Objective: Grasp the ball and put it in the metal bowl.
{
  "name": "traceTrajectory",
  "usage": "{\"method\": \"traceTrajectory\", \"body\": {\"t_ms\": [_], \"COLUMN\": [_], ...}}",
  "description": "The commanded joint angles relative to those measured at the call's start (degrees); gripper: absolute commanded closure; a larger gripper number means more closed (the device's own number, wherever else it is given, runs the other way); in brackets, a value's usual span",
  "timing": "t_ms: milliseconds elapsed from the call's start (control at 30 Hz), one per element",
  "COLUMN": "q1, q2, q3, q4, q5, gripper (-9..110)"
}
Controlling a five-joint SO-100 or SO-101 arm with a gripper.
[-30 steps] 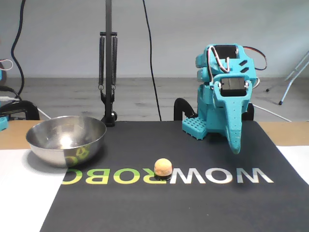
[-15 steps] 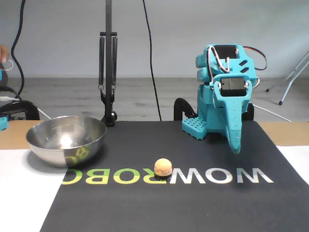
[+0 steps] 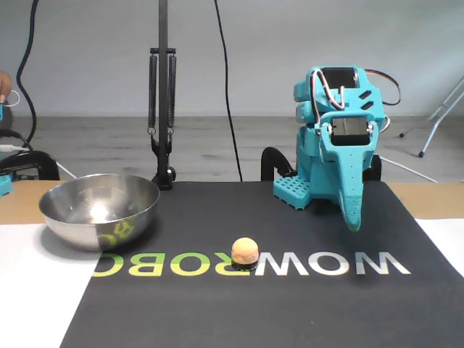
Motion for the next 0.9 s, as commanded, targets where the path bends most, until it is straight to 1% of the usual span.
{"method": "traceTrajectory", "body": {"t_ms": [0,600,867], "q1": [0.09,0.35,0.44], "q2": [3.25,2.11,-8.00], "q3": [1.93,1.41,-7.56], "q4": [0.09,0.09,0.26], "q5": [-0.09,-0.18,-0.18], "gripper": [102,102,102]}}
